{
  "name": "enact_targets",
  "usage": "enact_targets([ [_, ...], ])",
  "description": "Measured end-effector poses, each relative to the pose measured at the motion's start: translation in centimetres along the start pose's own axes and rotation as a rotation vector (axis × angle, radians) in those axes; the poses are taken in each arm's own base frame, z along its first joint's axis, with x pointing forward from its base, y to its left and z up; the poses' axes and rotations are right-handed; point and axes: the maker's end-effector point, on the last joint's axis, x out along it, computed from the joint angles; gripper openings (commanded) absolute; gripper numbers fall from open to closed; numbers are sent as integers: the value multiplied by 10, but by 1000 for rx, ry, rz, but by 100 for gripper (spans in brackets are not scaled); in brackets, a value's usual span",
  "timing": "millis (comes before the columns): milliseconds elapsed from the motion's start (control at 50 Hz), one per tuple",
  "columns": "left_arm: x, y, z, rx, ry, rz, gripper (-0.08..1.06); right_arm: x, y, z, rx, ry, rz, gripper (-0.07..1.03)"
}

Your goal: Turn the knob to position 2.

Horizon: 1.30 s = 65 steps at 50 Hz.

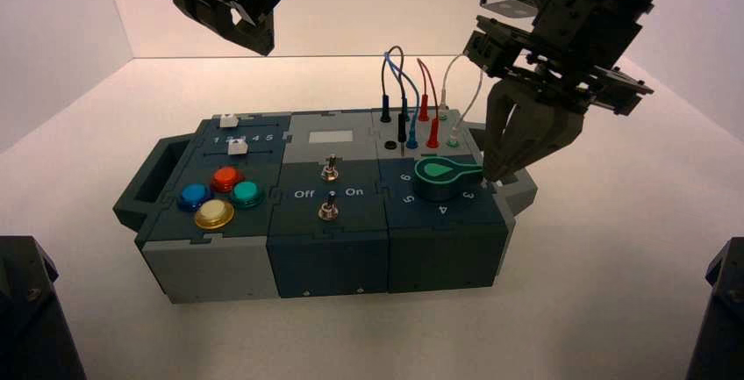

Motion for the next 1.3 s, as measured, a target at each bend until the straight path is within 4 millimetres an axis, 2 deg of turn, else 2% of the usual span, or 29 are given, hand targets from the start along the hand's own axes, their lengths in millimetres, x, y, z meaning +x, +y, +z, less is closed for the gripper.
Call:
enact_targets([
  [620, 0, 0, 0, 6, 1, 1, -3, 10, -5, 5, 14, -4, -19, -2],
  [1300, 0, 0, -1, 15, 4, 3, -3, 10, -2, 17, 11, -33, -17, -2],
])
